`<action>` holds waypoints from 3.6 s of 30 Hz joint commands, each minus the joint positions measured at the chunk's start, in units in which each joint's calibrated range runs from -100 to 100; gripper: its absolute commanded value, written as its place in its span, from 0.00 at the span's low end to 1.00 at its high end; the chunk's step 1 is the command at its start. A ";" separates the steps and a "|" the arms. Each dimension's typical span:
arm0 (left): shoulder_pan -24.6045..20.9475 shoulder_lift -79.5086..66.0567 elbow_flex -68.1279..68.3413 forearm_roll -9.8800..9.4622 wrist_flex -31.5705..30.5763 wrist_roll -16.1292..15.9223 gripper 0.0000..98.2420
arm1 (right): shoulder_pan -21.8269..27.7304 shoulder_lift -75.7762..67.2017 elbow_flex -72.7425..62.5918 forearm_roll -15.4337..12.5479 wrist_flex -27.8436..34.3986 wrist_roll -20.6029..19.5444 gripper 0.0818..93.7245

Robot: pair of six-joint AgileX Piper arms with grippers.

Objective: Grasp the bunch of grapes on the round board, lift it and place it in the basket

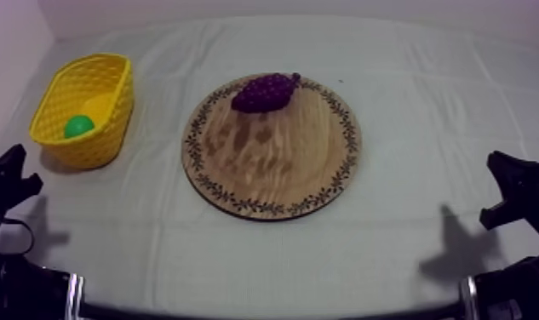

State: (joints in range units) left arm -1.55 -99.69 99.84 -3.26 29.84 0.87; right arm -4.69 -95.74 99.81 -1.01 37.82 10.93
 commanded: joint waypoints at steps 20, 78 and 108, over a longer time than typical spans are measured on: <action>-0.52 -0.05 -0.48 0.89 2.60 1.21 0.00 | 0.02 -0.01 -0.03 0.01 0.00 0.03 0.00; 28.72 85.87 -85.64 -1.29 26.28 -0.42 0.00 | 0.02 -0.01 -0.03 0.01 0.00 -0.01 0.00; 34.03 104.61 -90.79 -1.82 34.16 -1.54 0.80 | 0.02 -0.01 -0.03 0.01 0.00 -0.02 0.00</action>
State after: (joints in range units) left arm 32.47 4.80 9.47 -5.02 62.29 -0.54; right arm -4.69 -95.74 99.81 -1.01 37.82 10.93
